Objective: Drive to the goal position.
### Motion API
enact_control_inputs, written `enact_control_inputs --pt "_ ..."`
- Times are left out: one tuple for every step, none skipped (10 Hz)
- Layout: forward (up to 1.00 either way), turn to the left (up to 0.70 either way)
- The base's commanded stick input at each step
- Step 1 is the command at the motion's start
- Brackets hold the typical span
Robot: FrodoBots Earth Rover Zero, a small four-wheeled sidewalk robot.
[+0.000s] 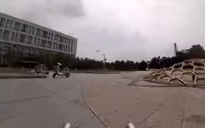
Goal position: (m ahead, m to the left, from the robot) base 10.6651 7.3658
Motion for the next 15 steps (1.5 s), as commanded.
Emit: enact_control_inputs --pt "0.84 0.0" --pt "0.84 0.0" --pt "0.84 0.0" --pt "0.84 0.0" --pt "0.84 0.0" --pt "0.84 0.0" --pt "0.84 0.0" --pt "0.84 0.0" --pt "0.84 0.0" --pt "0.84 0.0" --pt "0.84 0.0" --pt "0.84 0.0" --pt "0.84 0.0" --pt "0.84 0.0" --pt "0.84 0.0"
